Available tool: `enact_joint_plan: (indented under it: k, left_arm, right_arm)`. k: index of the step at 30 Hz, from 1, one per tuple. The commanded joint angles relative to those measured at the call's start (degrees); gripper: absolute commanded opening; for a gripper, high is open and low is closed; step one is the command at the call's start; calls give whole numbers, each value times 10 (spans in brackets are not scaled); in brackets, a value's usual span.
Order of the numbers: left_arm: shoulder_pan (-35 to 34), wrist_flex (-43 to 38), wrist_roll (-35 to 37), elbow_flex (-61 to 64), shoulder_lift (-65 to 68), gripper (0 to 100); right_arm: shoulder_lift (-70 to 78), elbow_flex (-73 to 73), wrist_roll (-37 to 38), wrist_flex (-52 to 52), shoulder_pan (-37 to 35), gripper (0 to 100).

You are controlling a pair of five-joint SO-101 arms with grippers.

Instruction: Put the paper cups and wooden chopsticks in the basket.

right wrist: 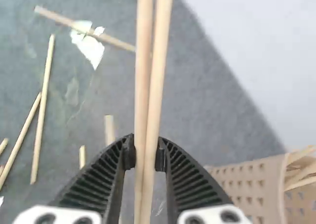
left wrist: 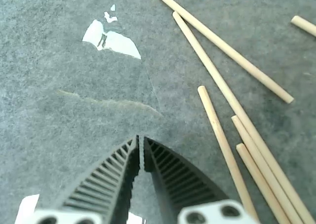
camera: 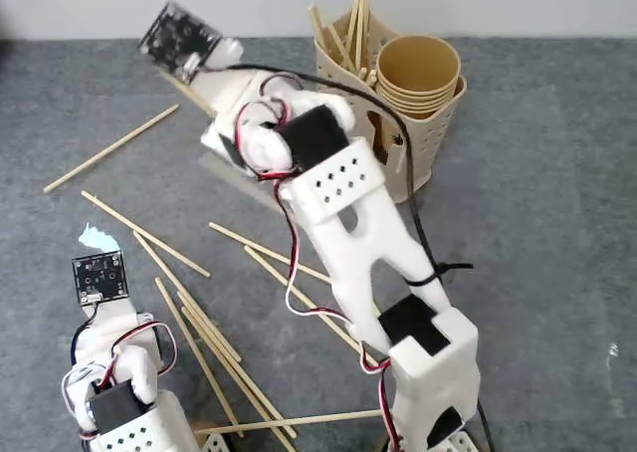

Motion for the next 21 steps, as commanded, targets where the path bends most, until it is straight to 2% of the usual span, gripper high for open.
enact_joint_plan:
  k: [1, 5, 12, 21]
  left_arm:
    - [3, 2, -2, -5, -10, 14]
    - [3, 2, -2, -5, -10, 14]
    - [3, 2, -2, -5, -10, 14]
    - [3, 2, -2, -5, -10, 14]
  right_arm:
    - [-53, -18, -9, -56, 18, 8]
    - [-73, -18, -37, -119, 36, 8]
    - [-72, -14, -37, -255, 98, 8]
    - [22, -14, -37, -388, 182, 8]
